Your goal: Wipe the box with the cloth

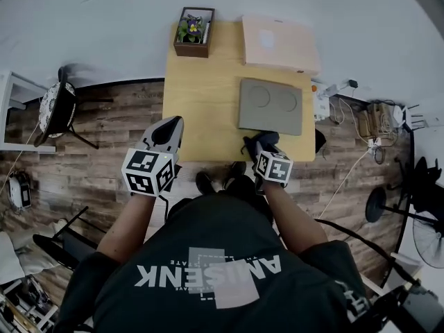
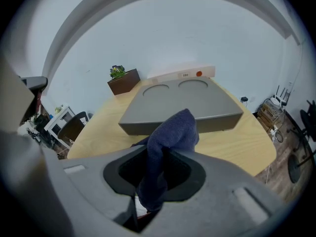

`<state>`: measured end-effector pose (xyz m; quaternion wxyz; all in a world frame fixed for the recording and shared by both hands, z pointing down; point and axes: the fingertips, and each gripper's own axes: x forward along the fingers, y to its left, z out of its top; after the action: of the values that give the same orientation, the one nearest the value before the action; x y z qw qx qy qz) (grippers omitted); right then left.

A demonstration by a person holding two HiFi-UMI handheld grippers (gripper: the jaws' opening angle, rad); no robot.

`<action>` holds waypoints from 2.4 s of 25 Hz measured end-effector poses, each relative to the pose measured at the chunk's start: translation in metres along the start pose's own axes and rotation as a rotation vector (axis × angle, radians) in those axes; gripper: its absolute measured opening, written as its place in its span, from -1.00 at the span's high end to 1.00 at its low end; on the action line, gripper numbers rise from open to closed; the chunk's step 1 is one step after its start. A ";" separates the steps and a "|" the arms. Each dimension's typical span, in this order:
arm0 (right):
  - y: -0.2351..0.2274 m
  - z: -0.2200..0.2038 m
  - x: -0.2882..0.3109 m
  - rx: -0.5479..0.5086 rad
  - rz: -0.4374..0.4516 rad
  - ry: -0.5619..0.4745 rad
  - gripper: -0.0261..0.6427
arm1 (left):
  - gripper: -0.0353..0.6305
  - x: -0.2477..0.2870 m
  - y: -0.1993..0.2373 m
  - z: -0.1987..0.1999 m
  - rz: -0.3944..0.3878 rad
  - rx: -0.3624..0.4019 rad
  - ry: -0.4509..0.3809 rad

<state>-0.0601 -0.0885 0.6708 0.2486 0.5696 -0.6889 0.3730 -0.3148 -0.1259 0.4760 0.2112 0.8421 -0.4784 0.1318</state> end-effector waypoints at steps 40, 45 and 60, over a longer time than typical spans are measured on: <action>0.083 0.001 0.029 -0.070 0.107 0.014 0.68 | 0.89 -0.049 0.011 -0.040 0.097 -0.048 0.020; 0.115 -0.001 0.021 -0.132 0.186 0.051 0.68 | 0.89 -0.060 0.020 -0.045 0.129 -0.075 0.008; 0.121 0.024 0.049 0.182 0.097 0.009 0.68 | 0.89 -0.080 0.045 -0.060 0.210 -0.135 0.029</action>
<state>-0.1869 -0.1284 0.6657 0.1804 0.5542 -0.6778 0.4482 -0.3948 -0.0575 0.5050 0.2593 0.7693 -0.5685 0.1331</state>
